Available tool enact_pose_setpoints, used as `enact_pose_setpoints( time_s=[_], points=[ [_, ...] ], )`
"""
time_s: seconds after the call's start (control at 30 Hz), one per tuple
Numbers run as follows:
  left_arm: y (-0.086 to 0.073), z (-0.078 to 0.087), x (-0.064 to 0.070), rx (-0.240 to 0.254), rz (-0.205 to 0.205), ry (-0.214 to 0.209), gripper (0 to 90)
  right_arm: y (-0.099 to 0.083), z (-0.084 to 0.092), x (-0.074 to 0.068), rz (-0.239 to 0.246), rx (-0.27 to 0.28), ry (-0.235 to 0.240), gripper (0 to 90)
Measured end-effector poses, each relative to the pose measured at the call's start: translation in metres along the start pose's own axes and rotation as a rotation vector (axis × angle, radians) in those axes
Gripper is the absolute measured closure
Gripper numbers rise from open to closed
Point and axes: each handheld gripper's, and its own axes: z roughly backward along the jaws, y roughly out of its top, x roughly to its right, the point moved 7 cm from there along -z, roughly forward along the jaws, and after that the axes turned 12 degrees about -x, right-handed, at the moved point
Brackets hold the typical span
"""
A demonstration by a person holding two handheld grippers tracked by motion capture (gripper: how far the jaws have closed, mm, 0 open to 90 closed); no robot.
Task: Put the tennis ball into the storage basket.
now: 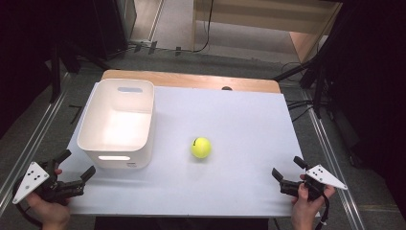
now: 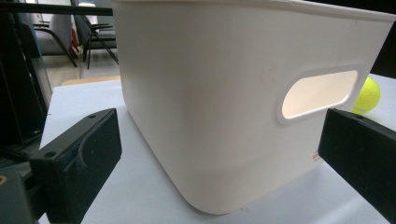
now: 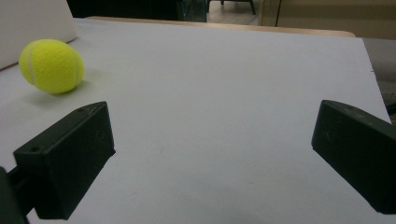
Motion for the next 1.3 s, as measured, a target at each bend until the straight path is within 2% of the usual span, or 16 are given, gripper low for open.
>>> enact_pose_setpoints(
  time_s=[0.13,0.2,0.3,0.33,0.37,0.5,0.6,0.7,0.87,1.0,1.17,1.3],
  points=[
    [0.0,0.0,0.0,0.009,0.0,-0.01,0.0,0.0,-0.001,0.0,-0.015,-0.019,-0.008,0.0],
    [0.0,0.0,0.0,0.009,0.001,-0.011,0.0,0.0,-0.002,-0.001,-0.006,-0.034,-0.005,0.0],
    [0.0,0.0,0.0,0.006,0.004,-0.012,0.0,0.003,-0.003,-0.005,-0.016,-0.032,0.021,0.0],
    [0.0,0.0,0.0,0.007,0.006,-0.013,0.0,0.007,-0.004,-0.009,-0.021,-0.015,0.046,0.0],
    [0.0,0.0,0.0,0.01,0.008,-0.015,0.0,0.007,-0.004,-0.009,-0.021,-0.015,0.046,0.0],
    [0.0,0.0,-0.001,0.015,0.019,-0.009,0.0,0.014,-0.005,-0.018,0.005,-0.012,0.067,0.0],
    [-0.001,-0.001,-0.002,0.012,0.012,0.007,0.0,0.022,-0.004,-0.025,0.021,-0.01,0.088,0.0],
    [-0.001,-0.002,-0.003,0.015,0.014,0.02,0.0,0.025,-0.005,-0.027,0.026,-0.01,0.098,0.0],
    [-0.001,-0.001,-0.006,0.031,0.041,0.041,0.0,0.033,-0.008,-0.03,0.05,-0.035,0.101,0.0],
    [-0.002,-0.003,-0.006,0.018,0.026,0.057,0.0,0.042,-0.011,-0.033,0.053,-0.037,0.108,0.0],
    [-0.001,-0.001,-0.01,0.032,0.068,0.067,0.0,0.053,-0.018,-0.04,0.087,-0.069,0.131,0.0],
    [-0.001,-0.002,-0.006,0.023,0.04,0.066,0.0,0.059,-0.023,-0.044,0.114,-0.091,0.144,0.0]
  ],
)
